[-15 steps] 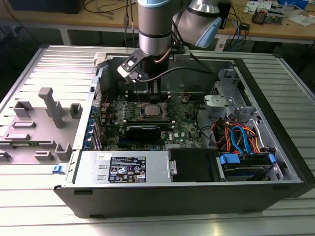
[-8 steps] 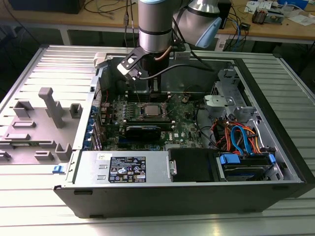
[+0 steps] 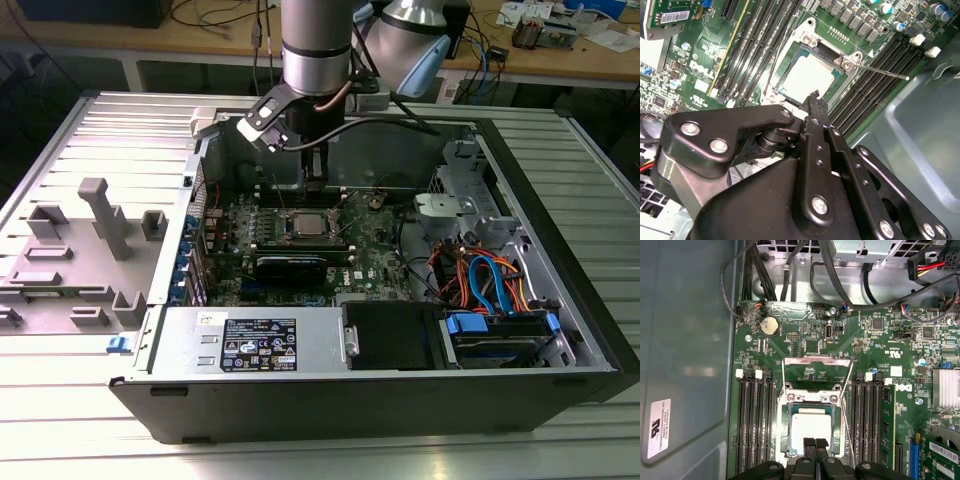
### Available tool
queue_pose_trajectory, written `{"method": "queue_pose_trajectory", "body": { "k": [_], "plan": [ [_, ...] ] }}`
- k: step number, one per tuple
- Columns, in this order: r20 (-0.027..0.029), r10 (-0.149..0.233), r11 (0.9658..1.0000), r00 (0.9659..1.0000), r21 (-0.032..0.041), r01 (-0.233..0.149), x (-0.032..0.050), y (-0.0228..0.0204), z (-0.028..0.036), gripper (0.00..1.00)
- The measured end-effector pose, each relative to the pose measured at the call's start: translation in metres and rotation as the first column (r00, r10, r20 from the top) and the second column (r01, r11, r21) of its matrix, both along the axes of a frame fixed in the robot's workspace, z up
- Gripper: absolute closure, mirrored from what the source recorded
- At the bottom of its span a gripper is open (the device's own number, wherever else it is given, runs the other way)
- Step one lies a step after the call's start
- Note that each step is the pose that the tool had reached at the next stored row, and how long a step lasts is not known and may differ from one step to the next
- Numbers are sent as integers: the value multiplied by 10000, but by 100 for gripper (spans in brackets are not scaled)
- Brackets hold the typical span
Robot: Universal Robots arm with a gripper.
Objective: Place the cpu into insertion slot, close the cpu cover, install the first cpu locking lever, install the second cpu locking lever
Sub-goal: 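Close the cpu cover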
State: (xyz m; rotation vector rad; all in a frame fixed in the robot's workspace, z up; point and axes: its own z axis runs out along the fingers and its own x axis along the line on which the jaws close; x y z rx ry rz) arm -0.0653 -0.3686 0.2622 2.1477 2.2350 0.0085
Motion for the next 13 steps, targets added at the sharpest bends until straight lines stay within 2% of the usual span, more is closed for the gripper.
{"method": "queue_pose_trajectory", "body": {
  "k": [4, 10, 13],
  "plan": [
    [0, 0, 10000, 10000, 0, 0, 0, 0, 34, 89],
    [0, 0, 10000, 10000, 0, 0, 0, 0, 118, 89],
    [0, 0, 10000, 10000, 0, 0, 0, 0, 122, 89]
  ]
}}
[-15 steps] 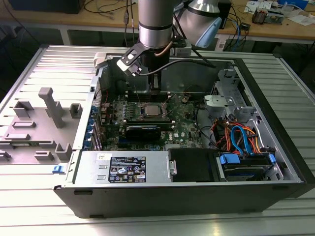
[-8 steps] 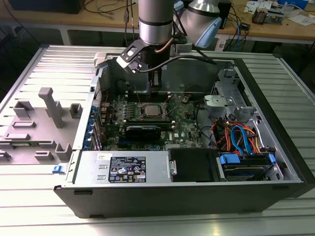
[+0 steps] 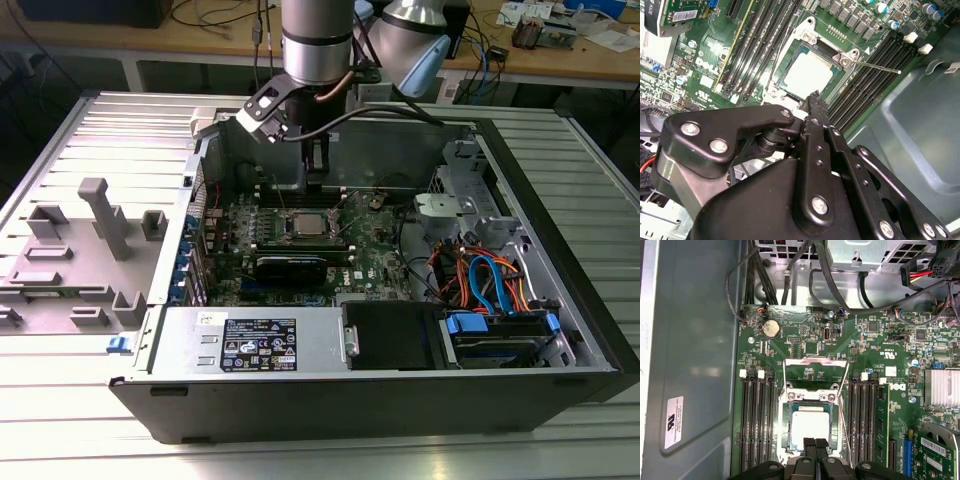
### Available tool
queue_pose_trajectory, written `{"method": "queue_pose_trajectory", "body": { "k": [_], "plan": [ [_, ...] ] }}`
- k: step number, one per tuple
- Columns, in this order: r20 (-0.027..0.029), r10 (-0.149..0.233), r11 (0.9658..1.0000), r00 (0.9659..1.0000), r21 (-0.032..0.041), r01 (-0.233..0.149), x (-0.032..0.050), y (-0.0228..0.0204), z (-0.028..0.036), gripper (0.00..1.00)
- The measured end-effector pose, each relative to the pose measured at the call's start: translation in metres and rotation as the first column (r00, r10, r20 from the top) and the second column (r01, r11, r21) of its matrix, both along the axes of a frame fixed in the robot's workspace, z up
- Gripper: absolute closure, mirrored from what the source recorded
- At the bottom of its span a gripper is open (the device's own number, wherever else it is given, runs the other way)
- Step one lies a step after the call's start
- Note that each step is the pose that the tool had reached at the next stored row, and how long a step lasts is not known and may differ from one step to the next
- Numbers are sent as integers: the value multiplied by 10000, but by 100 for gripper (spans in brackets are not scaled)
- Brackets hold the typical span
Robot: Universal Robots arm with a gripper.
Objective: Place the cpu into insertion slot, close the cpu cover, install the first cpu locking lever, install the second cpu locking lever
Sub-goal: 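Close the cpu cover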
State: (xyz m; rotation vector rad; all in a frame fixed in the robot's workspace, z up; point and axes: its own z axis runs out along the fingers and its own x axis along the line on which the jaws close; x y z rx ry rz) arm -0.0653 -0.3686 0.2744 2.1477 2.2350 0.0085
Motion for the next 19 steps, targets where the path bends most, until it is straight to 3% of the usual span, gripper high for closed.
{"method": "queue_pose_trajectory", "body": {
  "k": [19],
  "plan": [
    [0, -2, 10000, 10000, 0, 2, 69, 0, 4, 89]
  ]
}}
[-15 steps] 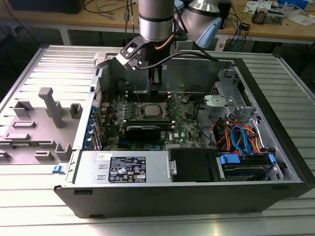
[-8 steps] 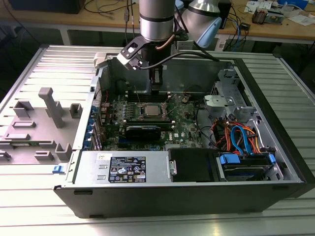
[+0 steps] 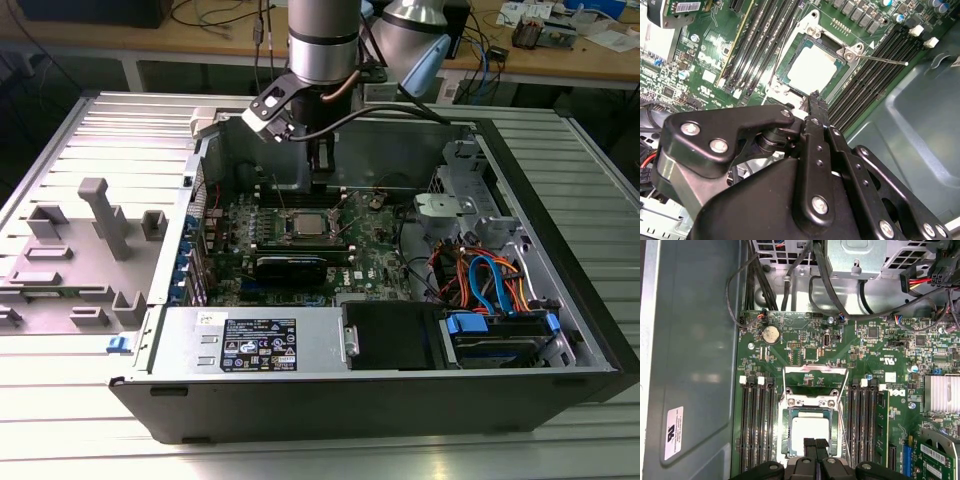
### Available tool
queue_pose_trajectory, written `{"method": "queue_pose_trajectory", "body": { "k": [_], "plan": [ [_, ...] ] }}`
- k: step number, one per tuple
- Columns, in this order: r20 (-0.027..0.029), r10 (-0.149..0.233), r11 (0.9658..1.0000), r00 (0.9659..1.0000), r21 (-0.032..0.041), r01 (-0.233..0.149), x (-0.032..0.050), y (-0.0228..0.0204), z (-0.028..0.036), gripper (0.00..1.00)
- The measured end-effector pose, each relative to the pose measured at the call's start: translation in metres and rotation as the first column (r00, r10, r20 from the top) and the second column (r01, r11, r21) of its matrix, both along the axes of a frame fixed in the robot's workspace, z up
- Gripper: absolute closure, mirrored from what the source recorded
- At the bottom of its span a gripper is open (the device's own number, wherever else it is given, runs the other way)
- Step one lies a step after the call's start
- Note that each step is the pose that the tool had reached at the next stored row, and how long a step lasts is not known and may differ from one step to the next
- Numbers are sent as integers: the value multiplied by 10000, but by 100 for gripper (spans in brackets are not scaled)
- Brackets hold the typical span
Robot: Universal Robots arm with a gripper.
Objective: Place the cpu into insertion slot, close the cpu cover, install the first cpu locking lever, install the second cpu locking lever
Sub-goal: 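Close the cpu cover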
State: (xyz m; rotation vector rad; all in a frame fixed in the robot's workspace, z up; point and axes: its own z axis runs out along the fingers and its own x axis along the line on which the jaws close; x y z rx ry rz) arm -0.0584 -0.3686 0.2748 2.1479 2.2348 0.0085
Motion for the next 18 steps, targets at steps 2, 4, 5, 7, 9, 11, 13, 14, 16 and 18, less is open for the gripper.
{"method": "queue_pose_trajectory", "body": {
  "k": [2, 4, 5, 7, 9, 11, 13, 14, 16, 18],
  "plan": [
    [-1, 1, 10000, 10000, -1, -1, 2, 1, 10, 89],
    [-1, 2, 10000, 10000, -3, -2, 1, 0, 43, 89],
    [0, 2, 10000, 10000, -2, -2, 2, 0, 64, 89],
    [1, 2, 10000, 10000, 5, -2, 3, 0, 63, 89],
    [1, 1, 10000, 10000, 9, -1, 39, 1, 60, 89],
    [0, 2, 10000, 10000, 8, -2, 116, 2, 60, 89],
    [-1, 2, 10000, 10000, 8, -2, 178, 1, 59, 89],
    [-1, 3, 10000, 10000, 8, -3, 199, 1, 59, 89],
    [-1, 1, 10000, 10000, 8, -1, 252, 2, 58, 89],
    [-1, 3, 10000, 10000, 8, -3, 303, 2, 57, 89]
  ]
}}
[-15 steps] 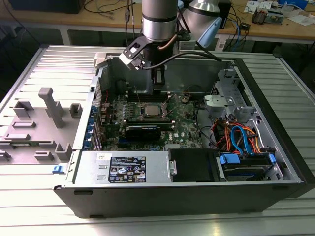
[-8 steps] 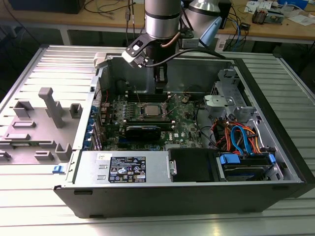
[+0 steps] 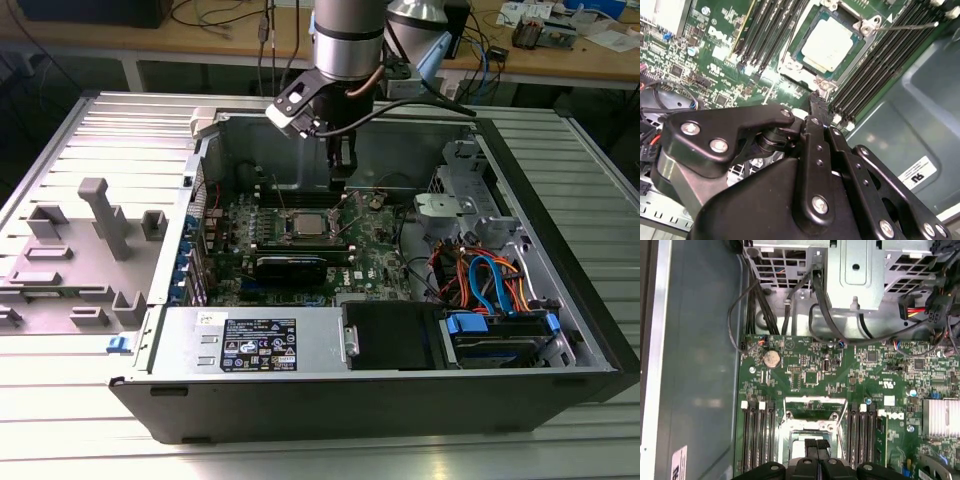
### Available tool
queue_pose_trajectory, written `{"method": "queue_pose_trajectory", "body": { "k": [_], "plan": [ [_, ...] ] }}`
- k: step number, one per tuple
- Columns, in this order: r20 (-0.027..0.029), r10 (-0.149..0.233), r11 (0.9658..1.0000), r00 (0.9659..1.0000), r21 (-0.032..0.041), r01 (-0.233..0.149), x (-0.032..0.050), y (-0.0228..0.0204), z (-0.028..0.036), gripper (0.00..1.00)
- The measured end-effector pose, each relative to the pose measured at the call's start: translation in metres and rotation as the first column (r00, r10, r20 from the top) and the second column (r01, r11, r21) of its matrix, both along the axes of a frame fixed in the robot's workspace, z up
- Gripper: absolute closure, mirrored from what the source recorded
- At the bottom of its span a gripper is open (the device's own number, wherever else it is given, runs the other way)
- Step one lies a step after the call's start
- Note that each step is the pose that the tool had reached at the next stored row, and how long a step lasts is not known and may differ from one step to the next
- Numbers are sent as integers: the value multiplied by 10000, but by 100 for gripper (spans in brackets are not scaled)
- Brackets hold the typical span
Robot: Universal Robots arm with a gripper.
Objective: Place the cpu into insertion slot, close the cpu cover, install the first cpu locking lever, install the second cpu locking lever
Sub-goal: 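Close the cpu cover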
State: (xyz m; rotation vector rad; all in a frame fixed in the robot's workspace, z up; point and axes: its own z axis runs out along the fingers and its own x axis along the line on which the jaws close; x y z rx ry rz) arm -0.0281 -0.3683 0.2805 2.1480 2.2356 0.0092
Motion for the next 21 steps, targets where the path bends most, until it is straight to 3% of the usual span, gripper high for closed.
{"method": "queue_pose_trajectory", "body": {
  "k": [3, 5, 14, 21],
  "plan": [
    [0, -1, 10000, 10000, 0, 1, 39, 0, -1, 89],
    [0, -1, 10000, 10000, 0, 1, 132, 0, -1, 89],
    [0, 0, 10000, 10000, -1, 0, 254, 1, -5, 89],
    [0, -1, 10000, 10000, 0, 1, 262, 0, -10, 89]
  ]
}}
